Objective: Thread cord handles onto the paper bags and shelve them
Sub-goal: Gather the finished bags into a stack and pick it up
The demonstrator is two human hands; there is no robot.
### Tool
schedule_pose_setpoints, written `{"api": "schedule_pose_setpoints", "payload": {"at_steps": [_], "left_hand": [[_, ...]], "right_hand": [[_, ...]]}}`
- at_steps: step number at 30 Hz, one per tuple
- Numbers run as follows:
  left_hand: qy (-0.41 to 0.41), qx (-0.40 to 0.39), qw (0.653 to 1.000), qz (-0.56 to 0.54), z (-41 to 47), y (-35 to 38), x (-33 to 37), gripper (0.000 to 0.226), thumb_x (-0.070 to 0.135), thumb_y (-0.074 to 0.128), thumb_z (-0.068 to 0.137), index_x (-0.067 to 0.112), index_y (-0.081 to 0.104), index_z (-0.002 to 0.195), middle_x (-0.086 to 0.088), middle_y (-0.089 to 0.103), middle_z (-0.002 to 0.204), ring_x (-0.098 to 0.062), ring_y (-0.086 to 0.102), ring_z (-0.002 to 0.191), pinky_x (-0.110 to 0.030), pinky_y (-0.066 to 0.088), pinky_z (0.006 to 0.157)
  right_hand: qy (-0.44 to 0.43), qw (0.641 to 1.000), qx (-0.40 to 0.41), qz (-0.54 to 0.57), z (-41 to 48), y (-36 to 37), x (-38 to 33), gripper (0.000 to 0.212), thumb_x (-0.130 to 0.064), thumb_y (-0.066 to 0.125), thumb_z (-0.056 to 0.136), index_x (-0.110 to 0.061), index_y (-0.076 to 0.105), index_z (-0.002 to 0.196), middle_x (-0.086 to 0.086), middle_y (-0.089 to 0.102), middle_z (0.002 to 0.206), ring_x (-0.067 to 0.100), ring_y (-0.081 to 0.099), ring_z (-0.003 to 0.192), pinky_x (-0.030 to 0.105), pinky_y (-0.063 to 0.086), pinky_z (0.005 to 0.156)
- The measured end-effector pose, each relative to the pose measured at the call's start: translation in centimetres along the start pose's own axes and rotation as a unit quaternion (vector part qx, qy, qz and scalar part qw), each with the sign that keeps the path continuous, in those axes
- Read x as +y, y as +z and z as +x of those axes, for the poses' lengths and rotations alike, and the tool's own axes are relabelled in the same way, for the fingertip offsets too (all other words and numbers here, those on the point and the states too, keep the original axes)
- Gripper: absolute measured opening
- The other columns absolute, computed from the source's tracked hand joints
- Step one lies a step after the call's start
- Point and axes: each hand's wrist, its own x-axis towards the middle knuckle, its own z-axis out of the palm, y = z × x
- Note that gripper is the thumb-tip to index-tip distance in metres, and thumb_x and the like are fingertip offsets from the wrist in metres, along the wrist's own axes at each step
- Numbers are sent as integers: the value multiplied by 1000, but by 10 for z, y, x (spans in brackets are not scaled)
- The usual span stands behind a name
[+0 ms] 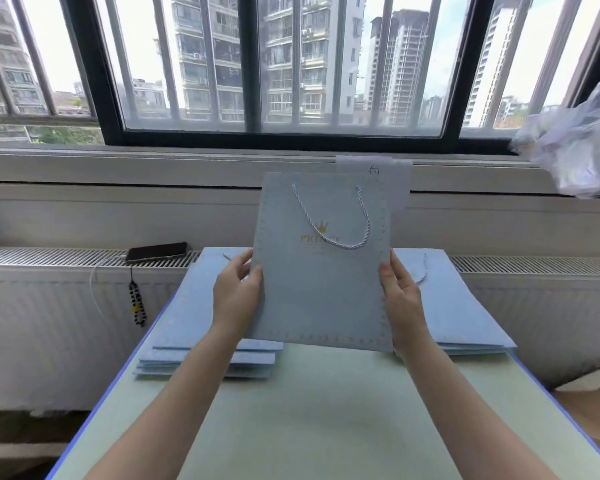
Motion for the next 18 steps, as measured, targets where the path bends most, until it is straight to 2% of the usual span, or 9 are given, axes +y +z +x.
{"api": "schedule_pose_setpoints", "payload": {"at_steps": [1, 3, 5, 7, 9, 11, 13, 15, 18], "left_hand": [[-2, 14, 1000, -26, 0, 1, -2, 19, 19, 55, 95, 24, 63, 112, 1, 69, 106, -10, 64, 91, -22, 48, 78], [4, 44, 998, -42, 3, 7, -4, 15, 21, 56, 95, 23, 65, 107, 1, 70, 102, -12, 65, 90, -30, 51, 86], [15, 64, 997, -44, 5, 18, -2, 21, 22, 56, 96, 18, 65, 115, 7, 69, 96, -15, 64, 94, -32, 50, 92], [26, 44, 997, -52, 6, 33, 4, 25, 23, 56, 96, 18, 63, 120, 15, 65, 93, -13, 62, 97, -28, 48, 91], [39, -21, 997, -64, 9, 55, 6, 23, 21, 54, 97, 24, 64, 117, 15, 67, 99, -10, 63, 98, -27, 50, 88], [50, -95, 993, -57, 13, 83, 5, 29, 11, 50, 95, 31, 63, 114, 16, 68, 101, -8, 64, 96, -27, 52, 84], [57, -158, 986, -17, 14, 113, 1, 35, 9, 47, 91, 25, 61, 119, 11, 68, 106, -10, 63, 97, -30, 51, 85], [41, -217, 975, 17, 11, 143, -8, 45, 9, 47, 87, 20, 52, 131, 2, 65, 119, -15, 61, 102, -33, 50, 90], [6, -303, 947, 107, 1, 183, -28, 62, 20, 51, 89, 16, 27, 146, -3, 50, 138, -22, 51, 119, -31, 41, 99]], "right_hand": [[17, 999, -15, -25, 2, -3, 5, 26, -30, 42, 100, -41, 55, 119, -13, 67, 116, 7, 64, 104, 29, 54, 87], [48, 994, -47, -85, 3, -10, 18, 29, -33, 43, 99, -39, 47, 127, -11, 61, 125, 8, 60, 111, 34, 50, 95], [61, 989, -41, -129, 3, -19, 25, 34, -28, 52, 96, -28, 48, 130, -7, 61, 124, 10, 61, 109, 32, 51, 92], [36, 984, 7, -175, 4, -30, 22, 35, -23, 56, 94, -19, 51, 128, -6, 63, 117, 8, 62, 102, 24, 51, 83], [-1, 972, 69, -223, 8, -45, 12, 31, -20, 56, 94, -17, 53, 125, -8, 62, 109, 7, 60, 96, 20, 46, 77], [-22, 955, 121, -270, 15, -67, 3, 28, -20, 55, 94, -17, 55, 122, -8, 62, 106, 12, 58, 97, 22, 42, 78], [-23, 935, 158, -316, 25, -92, -2, 28, -21, 57, 92, -18, 58, 121, -6, 63, 106, 15, 57, 99, 26, 41, 81], [-10, 904, 175, -390, 37, -122, -3, 34, -25, 58, 90, -17, 59, 123, 2, 63, 110, 22, 56, 105, 28, 40, 84], [58, 834, 135, -531, 53, -162, 0, 36, -31, 55, 90, -11, 60, 120, 14, 60, 117, 30, 53, 108, 29, 34, 77]]}}
